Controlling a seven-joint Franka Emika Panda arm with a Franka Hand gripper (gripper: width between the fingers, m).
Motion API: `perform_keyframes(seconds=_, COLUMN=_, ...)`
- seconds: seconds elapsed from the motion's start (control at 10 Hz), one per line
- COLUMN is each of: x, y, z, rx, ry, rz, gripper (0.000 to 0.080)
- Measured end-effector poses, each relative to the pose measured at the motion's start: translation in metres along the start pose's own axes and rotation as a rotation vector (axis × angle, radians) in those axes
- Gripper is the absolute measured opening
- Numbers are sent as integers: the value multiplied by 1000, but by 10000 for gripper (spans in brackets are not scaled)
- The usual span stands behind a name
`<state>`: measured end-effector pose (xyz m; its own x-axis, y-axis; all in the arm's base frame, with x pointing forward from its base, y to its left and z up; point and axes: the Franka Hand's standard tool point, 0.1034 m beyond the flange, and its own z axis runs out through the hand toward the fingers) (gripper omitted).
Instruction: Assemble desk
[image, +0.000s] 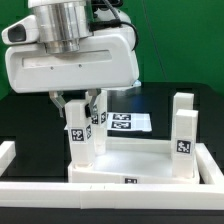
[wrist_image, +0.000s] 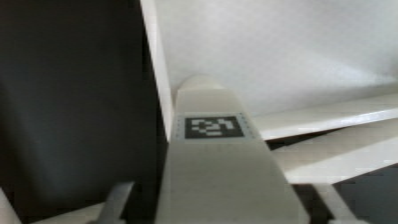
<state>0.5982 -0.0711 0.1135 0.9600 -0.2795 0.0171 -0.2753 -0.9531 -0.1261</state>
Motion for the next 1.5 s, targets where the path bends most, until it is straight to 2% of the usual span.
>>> perform_keyframes(seconds=0.2, x=0, y=0, z=0, rx=1, ry=0, rz=31, gripper=289)
perform_keyframes(seconds=0.5, x=-1, y=-4, z=2, rx=16, ry=-2, rz=504, gripper=290)
perform_keyframes(seconds=0.7, x=5, y=-9, z=4, rx=55, ry=-11, rz=831, gripper=290)
perform_keyframes(seconds=0.8, x=8, y=-11, z=4, rx=61, ry=-11, rz=940, gripper=290)
perform_keyframes(seconds=1.1, x=8, y=-13, z=4, rx=61, ry=-12, rz=994, gripper=294)
perform_keyframes(seconds=1.2, x=8, y=-14, z=4, rx=51, ry=-7, rz=897, gripper=522)
perform_keyframes(seconds=1.3, x=6, y=-19, z=5, rx=32, ry=-6, rz=756, gripper=522)
perform_keyframes(seconds=1.4, x=3, y=-24, z=6, rx=18, ry=-24, rz=632, gripper=625)
perform_keyframes(seconds=1.5, x=2, y=-26, z=5, rx=9, ry=-19, rz=455, gripper=625)
